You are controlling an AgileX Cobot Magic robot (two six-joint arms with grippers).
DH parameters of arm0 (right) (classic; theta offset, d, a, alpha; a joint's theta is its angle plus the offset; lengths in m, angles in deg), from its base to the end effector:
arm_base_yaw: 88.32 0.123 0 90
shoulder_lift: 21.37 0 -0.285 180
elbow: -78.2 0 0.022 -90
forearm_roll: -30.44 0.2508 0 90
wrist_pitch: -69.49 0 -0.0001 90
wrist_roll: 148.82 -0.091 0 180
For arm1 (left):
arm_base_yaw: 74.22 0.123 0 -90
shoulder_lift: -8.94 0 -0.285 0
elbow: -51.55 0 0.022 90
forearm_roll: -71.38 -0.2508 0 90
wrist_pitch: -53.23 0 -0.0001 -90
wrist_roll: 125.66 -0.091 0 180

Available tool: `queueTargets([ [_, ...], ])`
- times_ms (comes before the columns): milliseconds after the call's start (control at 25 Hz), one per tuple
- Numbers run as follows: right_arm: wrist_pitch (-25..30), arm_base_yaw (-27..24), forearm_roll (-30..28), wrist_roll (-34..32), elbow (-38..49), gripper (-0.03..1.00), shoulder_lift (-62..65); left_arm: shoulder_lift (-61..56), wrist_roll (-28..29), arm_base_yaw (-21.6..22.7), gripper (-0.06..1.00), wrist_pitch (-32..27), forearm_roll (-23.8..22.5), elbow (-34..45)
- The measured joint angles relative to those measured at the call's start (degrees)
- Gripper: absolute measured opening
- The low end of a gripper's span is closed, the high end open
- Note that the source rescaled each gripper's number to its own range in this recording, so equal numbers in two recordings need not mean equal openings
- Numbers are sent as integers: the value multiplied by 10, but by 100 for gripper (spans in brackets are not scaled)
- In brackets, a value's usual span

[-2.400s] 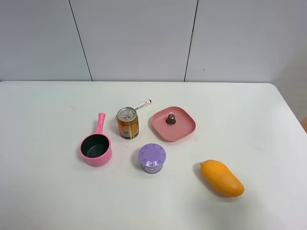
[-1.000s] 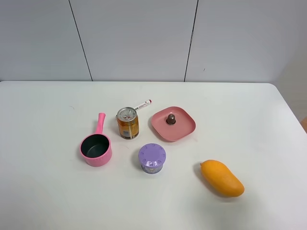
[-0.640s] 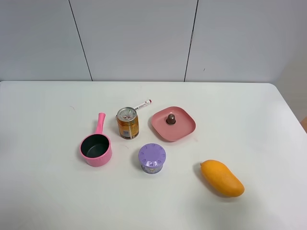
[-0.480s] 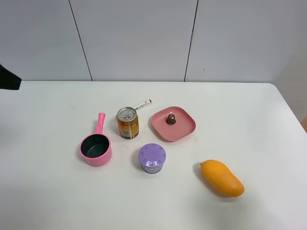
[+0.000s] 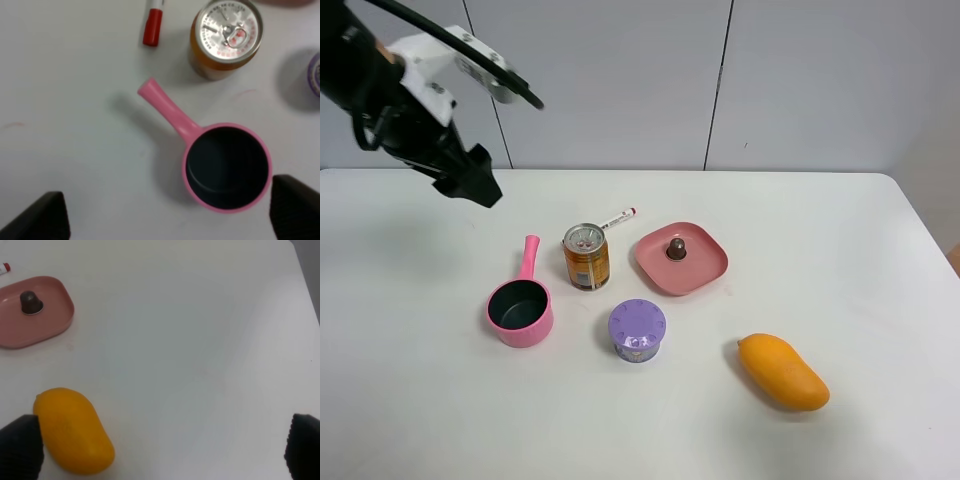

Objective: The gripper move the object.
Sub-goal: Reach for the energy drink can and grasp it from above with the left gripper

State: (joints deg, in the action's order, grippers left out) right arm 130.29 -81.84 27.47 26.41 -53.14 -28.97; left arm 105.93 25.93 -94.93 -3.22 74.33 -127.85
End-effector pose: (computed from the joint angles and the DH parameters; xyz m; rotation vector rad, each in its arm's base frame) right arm -0.0047 -0.0047 0.2769 -0.0280 2.0423 0.0608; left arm 0.3035 -0.1189 0.3128 1.0938 2.4535 -0.0247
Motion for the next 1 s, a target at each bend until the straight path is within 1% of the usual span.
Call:
queueTargets([
  [120, 0, 0, 0, 0, 0, 100, 0, 35, -4, -50, 90, 24, -13, -6],
  [240, 0, 0, 0, 0, 0, 100, 0, 61, -22, -92, 90, 56, -15, -6],
  [400, 0, 0, 0, 0, 0, 100, 0, 89, -28, -126, 90, 106, -15, -6],
  [440, 0, 0, 0, 0, 0, 100, 0, 97, -28, -130, 89, 114, -15, -7],
  [520, 0, 0, 0, 0, 0, 100, 0, 114, -28, -132, 81, 125, -15, -10],
  [600, 0, 0, 0, 0, 0, 100, 0, 131, -28, -132, 77, 135, -22, -10],
  [680, 0, 0, 0, 0, 0, 100, 0, 147, -28, -132, 76, 143, -30, -10],
  [800, 0, 0, 0, 0, 0, 100, 0, 169, -24, -132, 75, 149, -30, -22],
  [1000, 0, 0, 0, 0, 0, 100, 0, 208, -11, -126, 74, 147, -33, -79],
])
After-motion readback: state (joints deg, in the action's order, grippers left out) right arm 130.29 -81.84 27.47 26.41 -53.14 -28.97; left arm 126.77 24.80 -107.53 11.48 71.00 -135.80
